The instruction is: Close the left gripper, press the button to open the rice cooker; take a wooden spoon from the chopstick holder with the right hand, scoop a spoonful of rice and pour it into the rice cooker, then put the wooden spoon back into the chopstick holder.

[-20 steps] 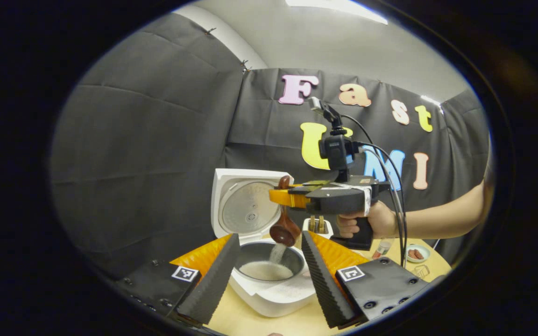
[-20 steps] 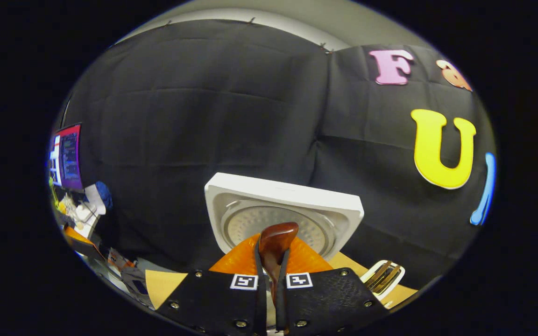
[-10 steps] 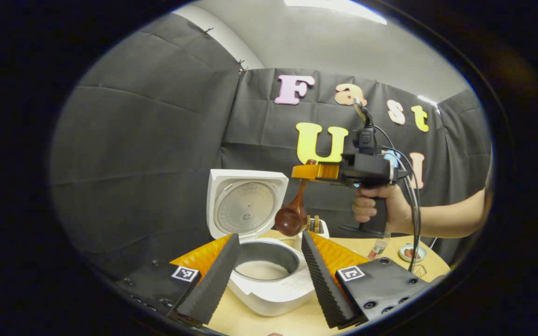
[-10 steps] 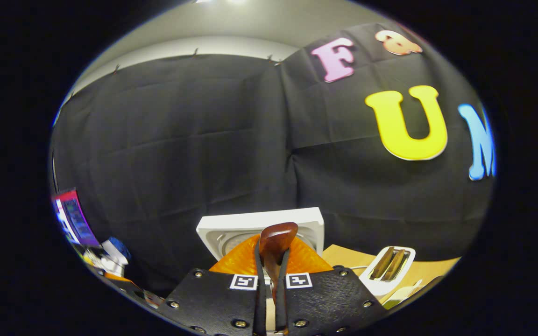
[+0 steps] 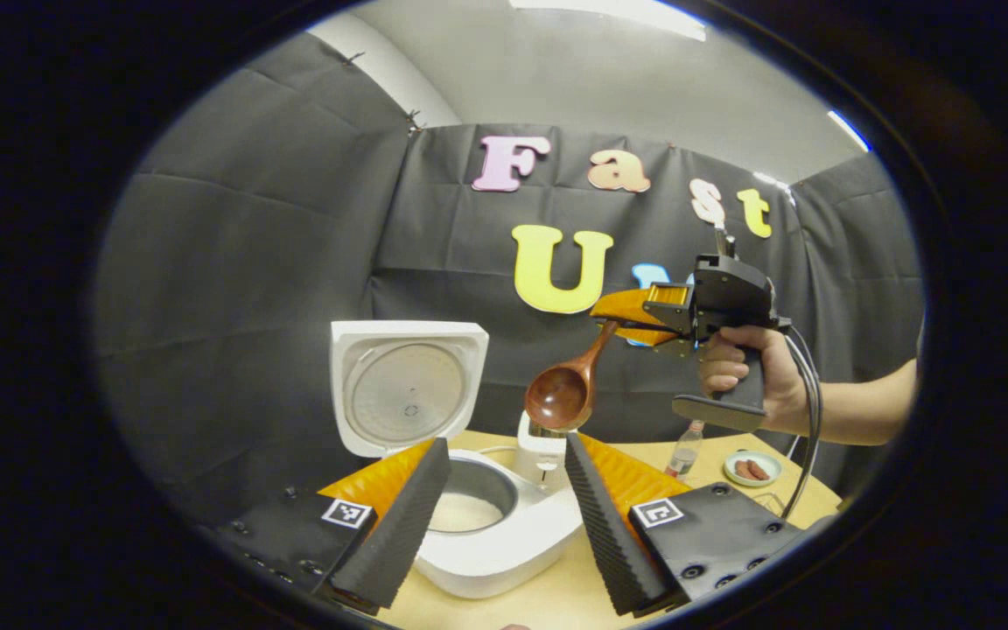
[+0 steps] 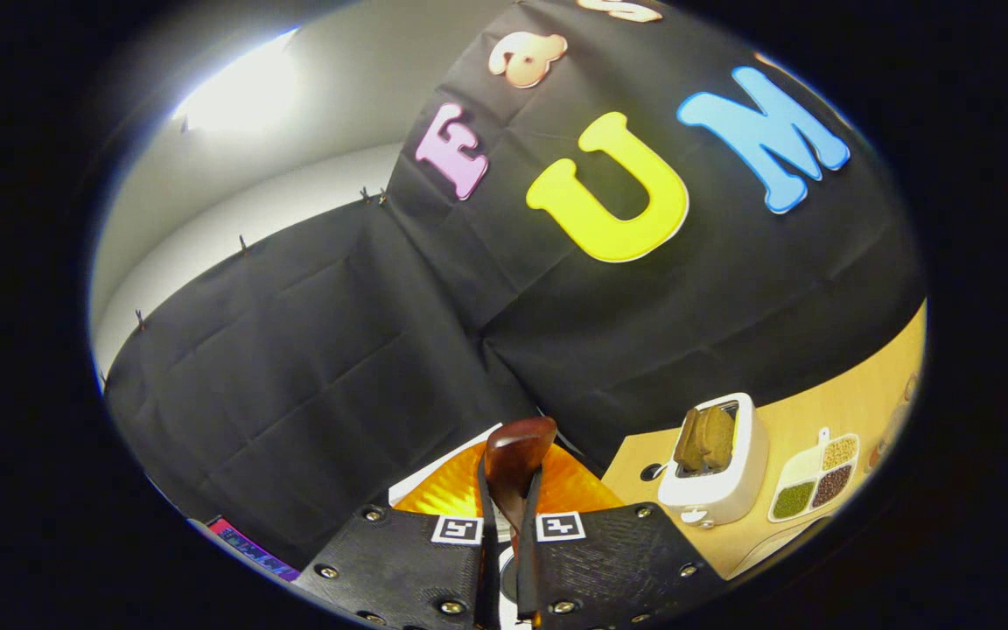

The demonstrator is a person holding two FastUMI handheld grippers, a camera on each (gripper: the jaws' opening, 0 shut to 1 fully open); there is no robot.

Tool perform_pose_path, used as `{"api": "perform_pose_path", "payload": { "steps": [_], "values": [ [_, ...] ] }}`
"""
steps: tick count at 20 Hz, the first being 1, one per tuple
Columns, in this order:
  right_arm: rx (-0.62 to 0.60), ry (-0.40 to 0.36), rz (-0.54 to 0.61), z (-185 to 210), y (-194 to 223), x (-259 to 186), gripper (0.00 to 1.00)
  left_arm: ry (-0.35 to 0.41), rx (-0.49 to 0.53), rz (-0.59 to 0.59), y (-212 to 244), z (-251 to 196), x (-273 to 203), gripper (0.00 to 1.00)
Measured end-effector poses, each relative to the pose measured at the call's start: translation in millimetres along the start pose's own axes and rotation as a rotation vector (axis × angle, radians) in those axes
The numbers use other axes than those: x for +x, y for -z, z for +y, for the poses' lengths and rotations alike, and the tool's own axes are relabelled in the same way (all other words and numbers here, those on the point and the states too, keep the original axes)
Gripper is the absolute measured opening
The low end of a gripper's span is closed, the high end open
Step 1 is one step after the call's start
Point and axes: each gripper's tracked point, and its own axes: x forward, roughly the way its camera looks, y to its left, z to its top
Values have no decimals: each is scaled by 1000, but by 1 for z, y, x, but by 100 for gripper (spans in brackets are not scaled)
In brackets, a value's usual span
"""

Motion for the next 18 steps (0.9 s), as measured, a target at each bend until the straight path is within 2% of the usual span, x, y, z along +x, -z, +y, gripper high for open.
{"api": "perform_pose_path", "payload": {
  "steps": [6,14,18],
  "values": [
    [42,58,-48,-31,-23,-56,7,62,23,-3,-7,-37,13,93],
    [72,185,-109,-84,-53,-162,8,151,48,-13,-23,-104,31,92],
    [86,263,-146,-118,-67,-212,8,194,2,4,-16,-139,41,94]
  ]
}}
